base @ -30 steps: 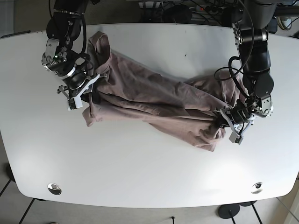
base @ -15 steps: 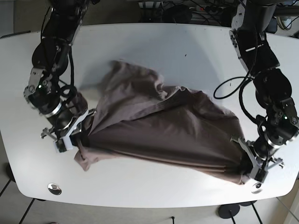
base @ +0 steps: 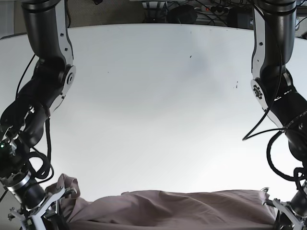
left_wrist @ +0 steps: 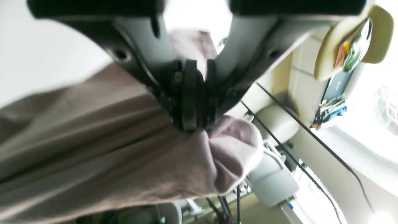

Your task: Fold the T-shirt properly

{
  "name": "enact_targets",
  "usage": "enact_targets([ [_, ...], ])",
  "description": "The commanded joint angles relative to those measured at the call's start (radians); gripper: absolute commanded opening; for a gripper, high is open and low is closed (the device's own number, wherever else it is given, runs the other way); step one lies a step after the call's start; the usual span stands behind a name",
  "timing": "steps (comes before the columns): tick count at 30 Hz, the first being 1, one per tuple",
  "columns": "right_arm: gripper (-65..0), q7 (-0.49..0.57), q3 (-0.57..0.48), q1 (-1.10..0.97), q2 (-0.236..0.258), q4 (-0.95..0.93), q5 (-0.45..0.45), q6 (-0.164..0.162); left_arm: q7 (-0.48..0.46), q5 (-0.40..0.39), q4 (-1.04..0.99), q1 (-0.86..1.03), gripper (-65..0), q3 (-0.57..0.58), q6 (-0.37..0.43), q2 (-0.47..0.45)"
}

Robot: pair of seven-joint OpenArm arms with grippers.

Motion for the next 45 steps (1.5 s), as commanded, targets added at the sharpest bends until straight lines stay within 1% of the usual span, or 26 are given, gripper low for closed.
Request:
enact_targets([
  [1,-62.5,-0.008,0.014,-0.065,0.011,0.014,-0.049,0.003,0.000,0.046,0.042,0.058,-65.0,-0.040,0.022,-0.020],
  [2,-62.5,-0.006,0.016,-0.122,0.009,0.014,-0.049,0.021,0.000,0.046,0.057,0.107,-65.0,-0.056,0.022,-0.019],
  [3,-62.5,0.006,0.019,-0.214,-0.006,0.016,-0.049,0.049,-0.001,0.046,0.083,0.190,-65.0,-0.090,0.022,-0.008],
  [4,-62.3,0.026,0.021,-0.277,-0.015,0.016,-0.049,0.064,-0.001,0.046,0.098,0.243,-65.0,-0.119,0.022,-0.001],
  [7,-62.3,0.067,0.034,-0.449,-0.033,0.036,-0.049,0.066,-0.003,0.046,0.134,0.403,-65.0,-0.185,0.022,0.026],
  [10,-62.3,0.067,0.034,-0.586,-0.075,0.098,-0.049,0.066,-0.011,0.044,0.178,0.552,-65.0,-0.241,0.022,0.047],
  [12,-61.5,0.069,0.034,-0.662,-0.104,0.132,-0.049,0.066,-0.041,0.044,0.206,0.629,-65.0,-0.271,0.022,0.069],
  [13,-59.5,0.069,0.034,-0.701,-0.118,0.144,-0.049,0.066,-0.043,0.044,0.223,0.667,-65.0,-0.283,0.022,0.075],
  [15,-52.2,0.069,0.034,-0.764,-0.138,0.155,-0.049,0.066,-0.043,0.044,0.249,0.727,-65.0,-0.299,0.022,0.087],
  [16,-49.6,0.069,0.034,-0.779,-0.138,0.155,-0.047,0.066,-0.043,0.044,0.260,0.751,-65.0,-0.313,0.022,0.088],
  [19,-48.5,0.070,0.034,-0.846,-0.127,0.154,0.063,0.066,-0.043,0.044,0.286,0.816,-65.0,-0.356,0.022,0.111],
  [21,-48.4,0.067,0.034,-0.877,-0.106,0.152,0.120,0.066,-0.043,0.044,0.287,0.851,-65.0,-0.376,0.022,0.121],
  [24,-48.4,0.067,0.033,-0.892,-0.101,0.137,0.132,0.066,-0.043,0.044,0.287,0.886,-65.0,-0.402,0.022,0.124],
  [29,-47.7,0.064,0.031,-0.842,-0.099,-0.001,0.134,0.066,-0.043,0.044,0.287,0.905,-65.0,-0.406,0.022,0.136],
  [30,-45.2,0.064,0.031,-0.839,-0.096,-0.007,0.134,0.066,-0.043,0.044,0.287,0.905,-65.0,-0.406,0.022,0.136],
  [31,-39.5,0.064,0.033,-0.839,-0.086,-0.007,0.142,0.066,-0.043,0.044,0.287,0.906,-65.0,-0.406,0.022,0.136],
  [33,-23.3,0.063,0.036,-0.833,-0.075,-0.007,0.143,0.066,-0.043,0.044,0.284,0.906,-65.0,-0.406,0.022,0.136],
  [34,-13.8,0.063,0.079,-0.837,-0.076,-0.007,0.165,0.066,-0.043,0.044,0.283,0.906,-65.0,-0.406,0.022,0.136],
  [35,-11.1,0.063,0.123,-0.853,-0.078,-0.009,0.201,0.066,-0.043,0.046,0.283,0.905,-65.0,-0.405,0.022,0.136],
  [37,-12.2,0.063,0.179,-0.882,-0.072,-0.012,0.301,0.066,-0.043,0.046,0.284,0.906,-65.0,-0.405,0.022,0.136],
  [39,-14.3,0.061,0.223,-0.916,-0.069,-0.014,0.367,0.066,-0.043,0.046,0.279,0.906,-65.0,-0.405,0.022,0.136],
  [41,-15.7,0.053,0.271,-0.939,-0.064,-0.017,0.401,0.066,-0.043,0.046,0.279,0.906,-65.0,-0.402,0.022,0.136],
  [42,-15.7,0.017,0.295,-0.949,-0.066,-0.043,0.410,0.066,-0.043,0.046,0.281,0.906,-65.0,-0.403,0.022,0.138],
  [44,-15.7,-0.017,0.318,-0.952,-0.066,-0.090,0.439,0.066,-0.043,0.046,0.279,0.906,-65.0,-0.403,0.022,0.138],
  [45,-15.7,-0.017,0.317,-0.955,-0.066,-0.112,0.455,0.066,-0.043,0.046,0.279,0.906,-65.0,-0.402,0.022,0.138],
])
